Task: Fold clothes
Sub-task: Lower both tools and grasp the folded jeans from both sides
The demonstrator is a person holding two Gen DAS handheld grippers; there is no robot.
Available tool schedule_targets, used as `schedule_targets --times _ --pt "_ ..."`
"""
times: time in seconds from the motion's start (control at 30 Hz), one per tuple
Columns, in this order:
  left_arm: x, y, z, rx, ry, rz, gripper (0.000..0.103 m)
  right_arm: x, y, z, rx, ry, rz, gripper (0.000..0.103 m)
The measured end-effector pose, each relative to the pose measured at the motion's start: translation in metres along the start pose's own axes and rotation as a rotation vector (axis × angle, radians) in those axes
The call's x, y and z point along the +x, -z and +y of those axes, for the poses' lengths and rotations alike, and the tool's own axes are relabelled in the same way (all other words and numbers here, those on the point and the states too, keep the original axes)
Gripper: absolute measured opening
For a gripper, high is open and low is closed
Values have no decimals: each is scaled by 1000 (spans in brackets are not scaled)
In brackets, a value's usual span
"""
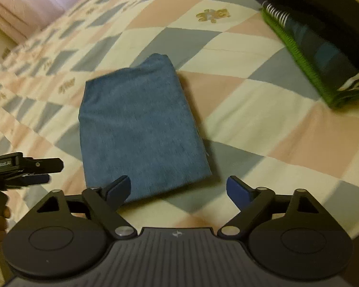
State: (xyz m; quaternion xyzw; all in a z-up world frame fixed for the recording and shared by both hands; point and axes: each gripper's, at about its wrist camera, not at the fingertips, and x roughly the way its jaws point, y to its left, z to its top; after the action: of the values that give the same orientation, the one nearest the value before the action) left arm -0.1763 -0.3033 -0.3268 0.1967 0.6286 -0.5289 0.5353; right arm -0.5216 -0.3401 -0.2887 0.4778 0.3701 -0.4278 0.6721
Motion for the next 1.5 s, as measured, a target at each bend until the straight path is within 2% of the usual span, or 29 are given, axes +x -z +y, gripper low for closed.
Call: schedule_targets --times 0.13,0.27,0.37,0.43,0.53,0.67,0.77,0.83,0.9,0.97,1.0,1.07,1.2,1.3,1.37,1.5 --pt "22 -8 31 -111 85 -1 96 25 -16 -18 22 -45 -4 88" --pt "39 -13 46 -135 137 -31 96 50 -37 -36 29 -125 -11 92" --pt "51 -15 56 -159 225 -57 96 73 -54 -48 32 -205 1 93" --pt "60 -14 64 -181 298 -72 97 90 -65 -53 16 -251 18 93" --pt "71 -13 74 -198 369 -88 98 115 -79 -59 -14 -333 58 93" --pt "84 -12 83 -225 415 -98 98 142 -88 -64 -36 -446 124 92" --pt "90 -16 79 -203 424 -106 97 160 -89 -67 -36 -485 178 84" --pt "94 -20 72 -175 409 -107 94 166 -92 -67 -31 -500 194 73" --pt "96 -25 62 -133 374 -108 86 172 -94 -66 -19 -511 206 69" --pt "92 -27 57 -72 322 -103 64 172 -95 -64 -13 -525 211 57" --pt "89 -28 56 -49 307 -99 61 171 -95 -63 -9 -532 214 54" --pt "80 -25 61 -55 339 -100 54 162 -95 -61 -16 -535 212 47" --pt "84 -25 61 -42 329 -84 58 149 -92 -57 -26 -538 212 47" --pt "90 -28 62 -34 330 -77 62 153 -91 -55 -73 -469 208 58" --pt "93 -29 64 -43 339 -70 65 155 -94 -60 -46 -485 200 65" --pt "102 -29 63 -44 341 -75 67 171 -91 -68 -3 -538 206 68"
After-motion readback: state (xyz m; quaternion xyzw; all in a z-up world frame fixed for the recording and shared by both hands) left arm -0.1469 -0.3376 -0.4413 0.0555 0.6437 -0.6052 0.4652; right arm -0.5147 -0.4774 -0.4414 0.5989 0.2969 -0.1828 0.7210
